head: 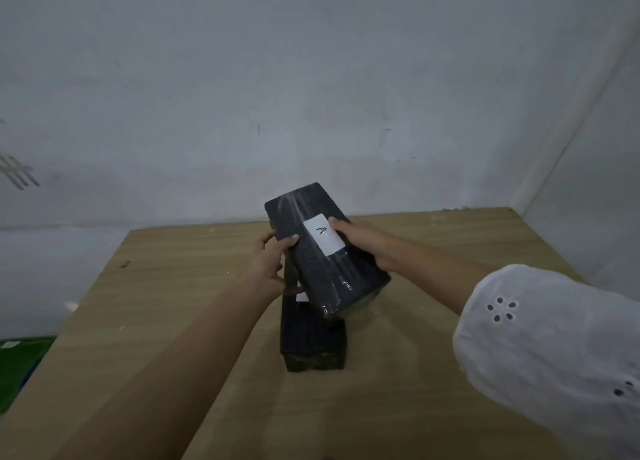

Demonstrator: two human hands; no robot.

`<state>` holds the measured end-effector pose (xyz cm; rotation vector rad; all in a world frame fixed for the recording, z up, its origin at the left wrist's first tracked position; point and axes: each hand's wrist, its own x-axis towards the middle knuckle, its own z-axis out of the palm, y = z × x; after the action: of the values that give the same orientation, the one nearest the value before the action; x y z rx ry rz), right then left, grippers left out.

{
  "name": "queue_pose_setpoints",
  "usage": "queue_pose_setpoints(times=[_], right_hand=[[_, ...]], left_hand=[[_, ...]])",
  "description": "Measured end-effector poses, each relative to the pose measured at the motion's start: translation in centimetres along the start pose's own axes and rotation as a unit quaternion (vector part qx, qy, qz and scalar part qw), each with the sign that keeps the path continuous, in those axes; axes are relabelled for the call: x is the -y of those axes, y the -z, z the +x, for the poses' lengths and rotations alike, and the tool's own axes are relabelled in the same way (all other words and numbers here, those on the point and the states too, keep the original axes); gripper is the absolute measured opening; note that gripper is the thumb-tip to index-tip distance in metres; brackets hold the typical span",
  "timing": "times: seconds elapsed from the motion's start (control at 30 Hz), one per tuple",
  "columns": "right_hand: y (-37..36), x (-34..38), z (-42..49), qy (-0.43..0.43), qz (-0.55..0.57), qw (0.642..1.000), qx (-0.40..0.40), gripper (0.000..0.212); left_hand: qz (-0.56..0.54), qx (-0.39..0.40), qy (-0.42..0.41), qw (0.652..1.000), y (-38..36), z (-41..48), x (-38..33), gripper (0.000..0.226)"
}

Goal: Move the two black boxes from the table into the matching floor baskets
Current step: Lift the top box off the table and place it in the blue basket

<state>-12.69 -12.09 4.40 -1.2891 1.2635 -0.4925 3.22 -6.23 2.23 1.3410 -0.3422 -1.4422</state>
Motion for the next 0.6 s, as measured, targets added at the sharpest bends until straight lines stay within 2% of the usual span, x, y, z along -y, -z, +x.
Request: queue_pose_setpoints(times=[0.13, 0.3, 0.43, 0.53, 0.6], right_hand=[[2.8, 3.8, -0.2, 0.015, -0.118, 0.992, 0.032, 0.036], [4.8, 6.9, -1.2, 0.047, -0.217, 0.972, 0.08, 0.028], [6.0, 8.6, -1.9, 0.089, -0.229, 0.965, 0.089, 0.042], [6.9, 9.4, -2.7, 0.115, -0.232, 0.961, 0.094, 0.036], [7.5, 9.5, -3.3, 0.092, -0.255, 0.956, 0.112, 0.039]], left_hand=[[-0.086, 0.046, -0.016, 0.995, -0.7, -1.4, 0.3, 0.069], [-0.178, 0.047, -0.004, 0.983, -2.0, -2.3, 1.0, 0.082], [-0.216, 0.052, 0.024, 0.975, -2.9, -2.4, 1.4, 0.089], [-0.234, 0.087, 0.033, 0.968, -3.7, -2.9, 1.3, 0.091], [-0.233, 0.1, 0.036, 0.967, -4.3, -3.3, 1.1, 0.085]])
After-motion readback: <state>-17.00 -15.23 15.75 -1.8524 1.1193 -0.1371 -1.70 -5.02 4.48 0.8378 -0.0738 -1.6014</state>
